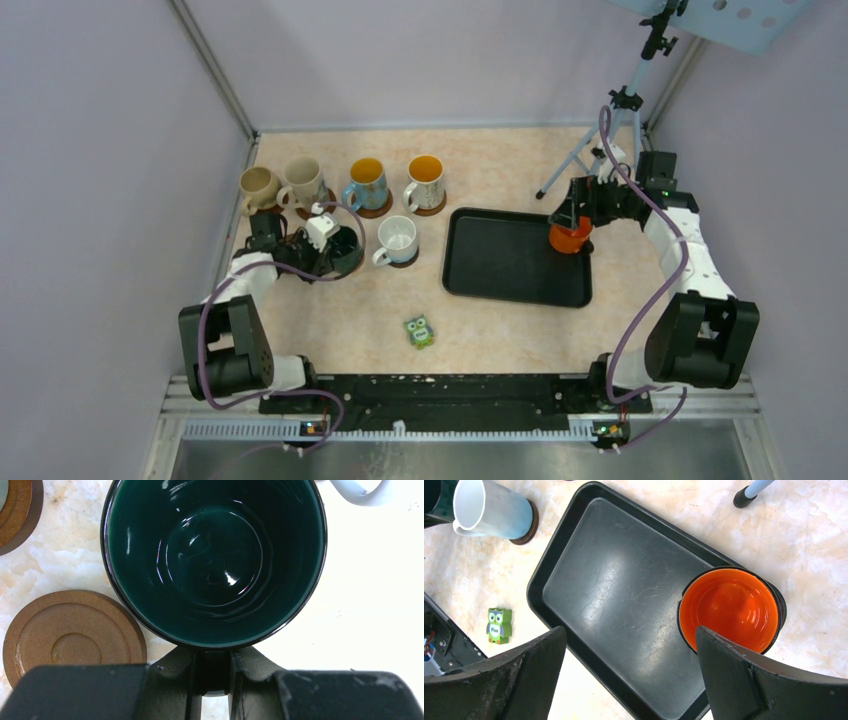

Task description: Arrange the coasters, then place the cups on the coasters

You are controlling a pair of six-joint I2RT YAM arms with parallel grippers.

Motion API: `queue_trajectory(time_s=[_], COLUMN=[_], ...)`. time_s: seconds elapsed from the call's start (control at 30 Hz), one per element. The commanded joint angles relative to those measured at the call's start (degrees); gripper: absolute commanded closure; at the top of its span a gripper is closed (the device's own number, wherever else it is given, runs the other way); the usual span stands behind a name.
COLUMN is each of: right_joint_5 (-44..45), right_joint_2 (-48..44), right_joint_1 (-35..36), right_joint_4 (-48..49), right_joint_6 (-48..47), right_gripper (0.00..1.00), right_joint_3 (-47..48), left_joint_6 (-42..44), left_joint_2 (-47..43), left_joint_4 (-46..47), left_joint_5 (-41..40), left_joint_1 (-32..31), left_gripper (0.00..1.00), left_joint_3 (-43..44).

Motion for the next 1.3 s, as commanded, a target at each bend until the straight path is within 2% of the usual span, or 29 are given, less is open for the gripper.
queue_trajectory(time_s=[0.0,0.13,0.7,1.13,1.27], right_joint_5=[-0.4,-0.4,-0.3,-0.4,-0.4], right_joint_2=[-0.2,-0.2,-0.2,-0.2,-0.2], right_joint_1=[0.2,0.2,0.2,0.2,0.2], right_joint_4=[1.2,1.2,1.4,1.3,1.2], right_joint_6=[-0.2,-0.1,0.0,0.0,-0.1], right_gripper=[0.02,0.02,0.02,0.02,0.02], right_joint_3=[0.7,0.7,0.5,0.7,0.6], left_joint_6=[-0.1,0.0,0.1,0.7,0.6], left_joint_2=[0.2,0.1,0.0,0.3,0.4], left_joint_4=[3.6,3.8,3.4,2.9,2.6], left_joint_5=[1.5,1.3,2.5,2.5,2.0], left_joint_1=[-0.2,-0.2,-0.4,-0.6,-0.6], left_gripper=[0.87,0.79,0.7,0.7,0.63], left_joint_3=[0.0,-0.2,-0.4,-0.3,-0.2])
